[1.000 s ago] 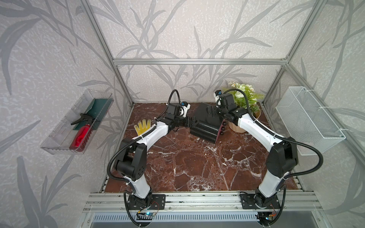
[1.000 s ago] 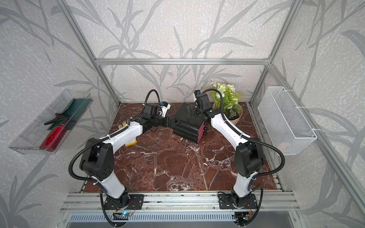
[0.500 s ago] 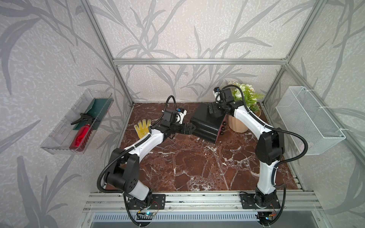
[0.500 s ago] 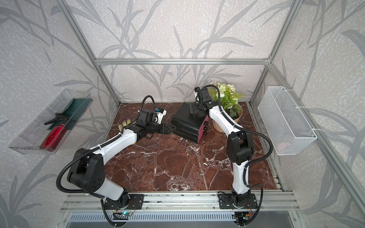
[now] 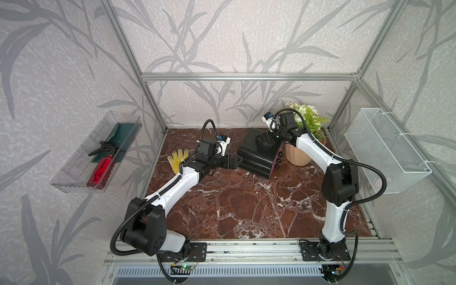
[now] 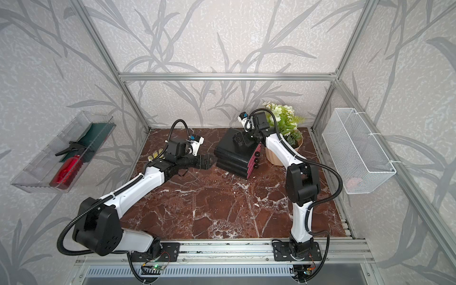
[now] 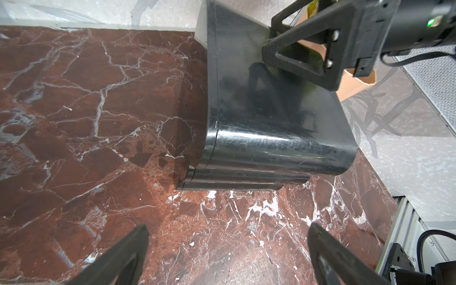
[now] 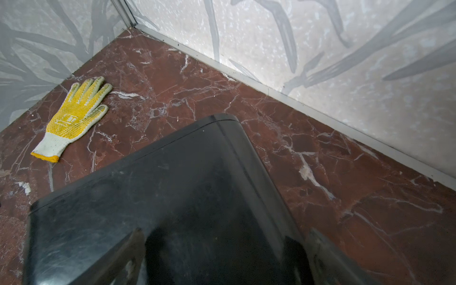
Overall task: Take the sponge out of the drawer
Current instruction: Move the storage box to the center of the board.
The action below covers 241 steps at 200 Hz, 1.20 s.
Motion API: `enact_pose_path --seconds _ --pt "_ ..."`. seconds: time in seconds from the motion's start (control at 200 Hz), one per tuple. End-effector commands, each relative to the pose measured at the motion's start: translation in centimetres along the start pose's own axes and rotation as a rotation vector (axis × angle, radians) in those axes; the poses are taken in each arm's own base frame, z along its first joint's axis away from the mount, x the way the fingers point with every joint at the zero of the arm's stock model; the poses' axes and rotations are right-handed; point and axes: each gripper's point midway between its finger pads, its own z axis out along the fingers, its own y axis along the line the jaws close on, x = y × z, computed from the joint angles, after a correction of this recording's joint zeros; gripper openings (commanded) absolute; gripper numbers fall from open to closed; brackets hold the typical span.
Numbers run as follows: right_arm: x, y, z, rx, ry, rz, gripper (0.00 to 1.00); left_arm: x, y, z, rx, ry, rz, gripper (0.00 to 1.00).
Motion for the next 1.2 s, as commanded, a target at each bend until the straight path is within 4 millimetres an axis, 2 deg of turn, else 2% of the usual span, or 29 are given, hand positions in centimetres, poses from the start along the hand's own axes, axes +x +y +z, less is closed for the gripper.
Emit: enact_pose_path --seconds 0.0,0.23,0.35,0.43,0.495,0.595,0.635,0.695,0.76,0.855,1.0,1.12,1.2 --pt "6.4 5.6 0.9 -0.183 0.191 0.102 1.00 -0.6 -0.3 -1.3 -0.016 -0.039 0.019 0.99" --pt "8.8 11.5 2.2 -0.242 0.211 0.111 1.00 -0.6 -0.2 -2.3 -0.040 -0.056 0.010 0.99" --pt "9.1 14.5 2.3 -0.268 0.194 0.091 1.00 -0.6 0.5 -3.5 -0.103 -0.065 0.005 0.99" --pt "8.5 14.8 1.7 -0.216 0.165 0.034 1.00 -0.6 0.9 -4.5 -0.146 -0.073 0.000 0.99" --pt "6.7 14.1 0.3 -0.158 0.112 0.016 1.00 -0.5 1.0 -5.1 -0.164 -0.077 0.002 0.99" --pt "2.7 12.9 -2.9 -0.069 -0.027 0.018 0.99 -0.3 1.3 -5.9 -0.193 -0.078 -0.003 1.00" --pt "0.6 12.9 -5.1 -0.044 -0.103 0.016 0.99 -0.2 1.4 -6.1 -0.202 -0.081 -0.007 0.99" --pt "-0.8 12.6 -7.4 -0.004 -0.158 0.028 0.99 -0.2 1.4 -6.3 -0.207 -0.088 -0.014 0.99" --pt "-0.8 12.2 -9.6 0.035 -0.172 0.032 0.99 -0.2 1.4 -6.5 -0.207 -0.090 -0.020 0.99" --pt "1.8 10.9 -11.7 0.106 -0.118 0.061 0.99 -0.2 1.4 -6.3 -0.204 -0.085 -0.027 0.99" --pt "7.9 9.2 -13.9 0.186 -0.035 0.157 0.99 -0.4 1.6 -5.7 -0.210 -0.067 -0.051 0.99" --pt "11.8 9.5 -15.2 0.169 -0.005 0.216 0.99 -0.5 1.6 -4.9 -0.202 -0.039 -0.059 0.99" --pt "13.0 10.6 -15.5 0.107 -0.013 0.236 0.99 -0.6 1.6 -4.2 -0.190 -0.025 -0.066 0.99"
